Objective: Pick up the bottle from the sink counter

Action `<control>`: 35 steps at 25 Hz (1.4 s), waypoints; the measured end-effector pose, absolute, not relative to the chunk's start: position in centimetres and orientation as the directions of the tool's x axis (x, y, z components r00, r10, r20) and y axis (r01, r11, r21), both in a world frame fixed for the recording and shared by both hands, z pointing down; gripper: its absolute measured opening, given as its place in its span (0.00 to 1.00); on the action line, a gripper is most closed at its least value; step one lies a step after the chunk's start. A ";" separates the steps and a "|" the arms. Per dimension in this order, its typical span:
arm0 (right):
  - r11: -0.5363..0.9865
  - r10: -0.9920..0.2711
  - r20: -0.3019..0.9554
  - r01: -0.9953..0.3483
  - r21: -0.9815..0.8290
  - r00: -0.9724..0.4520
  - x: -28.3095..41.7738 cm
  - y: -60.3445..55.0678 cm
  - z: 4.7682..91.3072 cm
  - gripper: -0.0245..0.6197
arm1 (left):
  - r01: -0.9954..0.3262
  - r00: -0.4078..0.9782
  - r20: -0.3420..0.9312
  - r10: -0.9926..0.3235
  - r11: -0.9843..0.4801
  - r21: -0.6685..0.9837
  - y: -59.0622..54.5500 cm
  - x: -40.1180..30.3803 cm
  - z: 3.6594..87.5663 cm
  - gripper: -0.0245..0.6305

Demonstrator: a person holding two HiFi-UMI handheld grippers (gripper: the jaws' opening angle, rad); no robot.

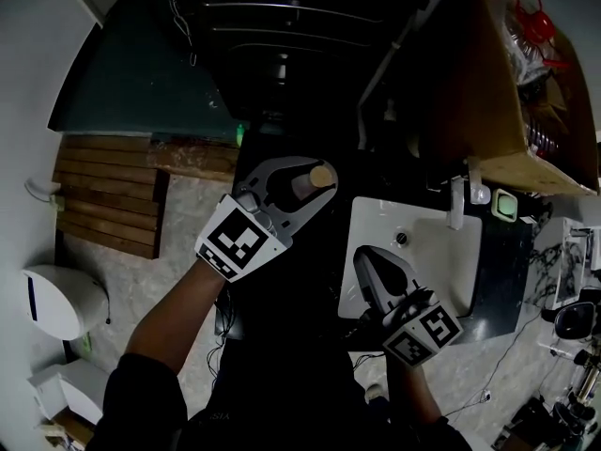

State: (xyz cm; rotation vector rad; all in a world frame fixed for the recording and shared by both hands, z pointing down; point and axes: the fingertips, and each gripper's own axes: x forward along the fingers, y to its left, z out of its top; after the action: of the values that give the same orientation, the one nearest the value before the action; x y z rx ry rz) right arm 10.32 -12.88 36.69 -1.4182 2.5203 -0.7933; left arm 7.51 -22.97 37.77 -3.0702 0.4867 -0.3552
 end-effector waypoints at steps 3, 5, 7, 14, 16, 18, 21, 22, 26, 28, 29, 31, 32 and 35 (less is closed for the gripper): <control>0.421 -0.830 0.131 -0.762 -0.492 -0.543 10.2 -12.5 36.2 0.07 | -0.305 0.927 0.217 -0.306 -0.952 -0.040 -22.0 7.0 37.1 0.25; 0.425 -0.831 0.125 -0.764 -0.485 -0.542 10.1 -12.3 35.6 0.07 | -0.306 0.928 0.214 -0.306 -0.951 -0.033 -21.3 6.6 36.7 0.25; 0.429 -0.835 0.110 -0.761 -0.486 -0.540 9.9 -12.2 34.9 0.07 | -0.308 0.927 0.214 -0.307 -0.951 -0.030 -20.7 6.3 36.2 0.25; 0.446 -0.834 0.101 -0.771 -0.454 -0.542 9.4 -11.5 33.6 0.07 | -0.315 0.926 0.212 -0.313 -0.949 -0.021 -18.6 5.1 34.6 0.25; 0.451 -0.837 0.082 -0.766 -0.458 -0.542 9.1 -11.4 32.7 0.07 | -0.317 0.926 0.207 -0.315 -0.948 -0.020 -18.0 4.8 34.1 0.25; 0.456 -0.835 0.088 -0.773 -0.441 -0.544 9.0 -11.2 32.6 0.07 | -0.318 0.927 0.203 -0.315 -0.948 -0.018 -17.5 4.5 33.7 0.25; 0.460 -0.832 0.108 -0.785 -0.415 -0.544 8.8 -10.8 32.8 0.07 | -0.316 0.929 0.200 -0.312 -0.949 -0.015 -16.7 4.0 33.2 0.25; 0.462 -0.833 0.095 -0.780 -0.421 -0.545 8.5 -10.9 32.3 0.07 | -0.316 0.929 0.199 -0.312 -0.949 -0.014 -16.5 3.8 33.1 0.25; 0.472 -0.835 0.064 -0.773 -0.424 -0.546 7.9 -10.8 31.0 0.07 | -0.324 0.928 0.194 -0.319 -0.946 -0.004 -15.6 3.0 32.8 0.25; 0.473 -0.834 0.079 -0.781 -0.407 -0.546 8.0 -10.6 31.3 0.07 | -0.329 0.927 0.191 -0.322 -0.944 0.004 -15.3 2.8 32.7 0.25; 0.474 -0.835 0.072 -0.778 -0.412 -0.546 7.9 -10.6 31.1 0.07 | -0.331 0.927 0.190 -0.323 -0.944 0.007 -15.2 2.6 32.8 0.25; 0.474 -0.838 0.051 -0.770 -0.426 -0.544 7.7 -10.6 30.5 0.07 | -0.335 0.926 0.189 -0.327 -0.942 0.011 -14.9 2.3 32.7 0.25; 0.473 -0.838 0.056 -0.773 -0.422 -0.543 7.6 -10.5 30.5 0.07 | -0.338 0.925 0.189 -0.330 -0.941 0.012 -14.8 2.0 32.7 0.25; 0.473 -0.836 0.081 -0.786 -0.398 -0.543 7.6 -10.2 31.1 0.07 | -0.344 0.923 0.190 -0.335 -0.939 0.015 -14.6 1.4 32.6 0.25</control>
State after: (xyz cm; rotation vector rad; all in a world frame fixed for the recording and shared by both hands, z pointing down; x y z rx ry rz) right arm 7.65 -10.20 31.07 -1.4320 2.5868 -0.5991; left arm 1.44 -14.56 32.62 -3.1278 0.5524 -0.2959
